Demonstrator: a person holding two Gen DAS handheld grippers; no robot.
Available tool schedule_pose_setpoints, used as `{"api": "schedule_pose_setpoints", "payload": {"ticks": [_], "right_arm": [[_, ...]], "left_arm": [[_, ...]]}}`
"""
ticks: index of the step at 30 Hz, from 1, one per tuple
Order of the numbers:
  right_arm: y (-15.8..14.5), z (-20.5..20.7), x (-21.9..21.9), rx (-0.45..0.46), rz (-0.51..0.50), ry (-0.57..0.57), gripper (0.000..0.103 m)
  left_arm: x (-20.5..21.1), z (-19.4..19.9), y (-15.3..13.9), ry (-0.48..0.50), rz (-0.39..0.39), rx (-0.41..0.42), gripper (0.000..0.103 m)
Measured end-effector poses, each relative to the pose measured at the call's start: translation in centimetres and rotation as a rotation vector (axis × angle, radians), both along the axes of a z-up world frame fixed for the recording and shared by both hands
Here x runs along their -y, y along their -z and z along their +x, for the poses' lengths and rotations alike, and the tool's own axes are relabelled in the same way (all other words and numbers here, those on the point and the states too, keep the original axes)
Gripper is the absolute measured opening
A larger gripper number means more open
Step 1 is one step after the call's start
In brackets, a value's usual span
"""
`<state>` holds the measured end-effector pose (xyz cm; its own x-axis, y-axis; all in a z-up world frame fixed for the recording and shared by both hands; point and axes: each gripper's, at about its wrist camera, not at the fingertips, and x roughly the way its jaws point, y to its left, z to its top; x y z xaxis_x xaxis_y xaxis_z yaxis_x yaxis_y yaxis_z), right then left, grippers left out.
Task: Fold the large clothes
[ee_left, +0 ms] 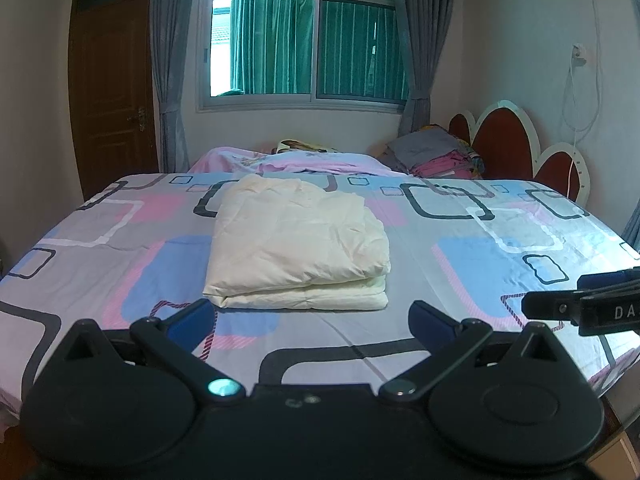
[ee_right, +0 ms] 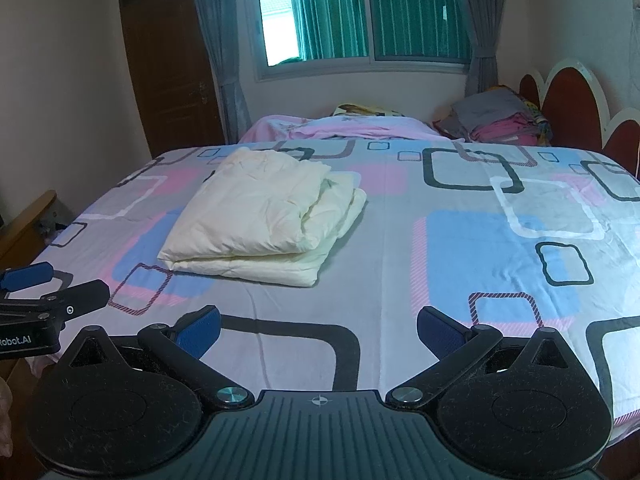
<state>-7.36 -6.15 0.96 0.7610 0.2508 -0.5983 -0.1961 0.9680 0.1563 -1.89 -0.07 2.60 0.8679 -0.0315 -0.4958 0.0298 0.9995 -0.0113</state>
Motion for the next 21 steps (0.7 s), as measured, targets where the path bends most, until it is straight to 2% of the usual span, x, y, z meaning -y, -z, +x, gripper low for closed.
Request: {"api": "schedule_pose_setpoints", "payload": {"ticks": [21], "right_arm": [[-0.3,0.2,1.0,0.015,-0.009,-0.011,0.103]], "left_arm": [[-0.1,0.3,-0.1,0.003,0.000,0.009,0.103]]}}
